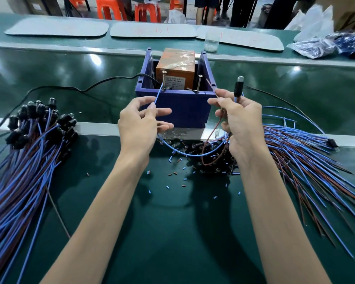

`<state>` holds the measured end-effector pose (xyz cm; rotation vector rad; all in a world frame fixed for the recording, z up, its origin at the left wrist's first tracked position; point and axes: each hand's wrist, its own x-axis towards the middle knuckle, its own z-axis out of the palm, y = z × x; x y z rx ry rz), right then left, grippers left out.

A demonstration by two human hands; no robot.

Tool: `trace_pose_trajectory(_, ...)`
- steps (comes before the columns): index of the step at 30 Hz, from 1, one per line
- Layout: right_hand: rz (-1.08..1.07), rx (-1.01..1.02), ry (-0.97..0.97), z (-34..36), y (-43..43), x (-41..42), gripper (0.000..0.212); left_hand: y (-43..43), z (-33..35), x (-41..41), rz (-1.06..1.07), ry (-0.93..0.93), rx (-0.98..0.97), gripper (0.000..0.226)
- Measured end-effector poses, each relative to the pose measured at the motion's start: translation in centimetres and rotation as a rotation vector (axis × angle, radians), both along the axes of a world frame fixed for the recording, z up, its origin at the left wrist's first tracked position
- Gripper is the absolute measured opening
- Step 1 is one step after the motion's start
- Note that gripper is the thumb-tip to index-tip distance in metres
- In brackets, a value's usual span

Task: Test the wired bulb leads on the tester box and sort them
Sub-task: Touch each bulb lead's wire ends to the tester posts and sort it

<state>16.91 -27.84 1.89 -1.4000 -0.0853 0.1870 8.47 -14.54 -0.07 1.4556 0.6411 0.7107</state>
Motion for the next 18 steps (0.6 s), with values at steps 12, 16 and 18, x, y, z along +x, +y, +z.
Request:
trace_pose_trajectory(12, 0.067, -0.035, -0.014, -0.13, 0.0, -0.2, 0.023, 0.47, -0.37, 0.07, 0.028, 0.015, 0.018, 0.026)
trace_pose_trajectory(16, 0.06, -0.049, -0.007, -0.02, -0.04, -0.2, 0.023, 0.74, -0.4, 0.16, 0.062, 0.044, 0.013, 0.031)
trace_pose_trajectory(18, 0.056, -0.054, -0.001, -0.01, -0.06, -0.18, 0.024, 0.75, -0.34, 0.18, 0.069, 0.047, 0.009, 0.032)
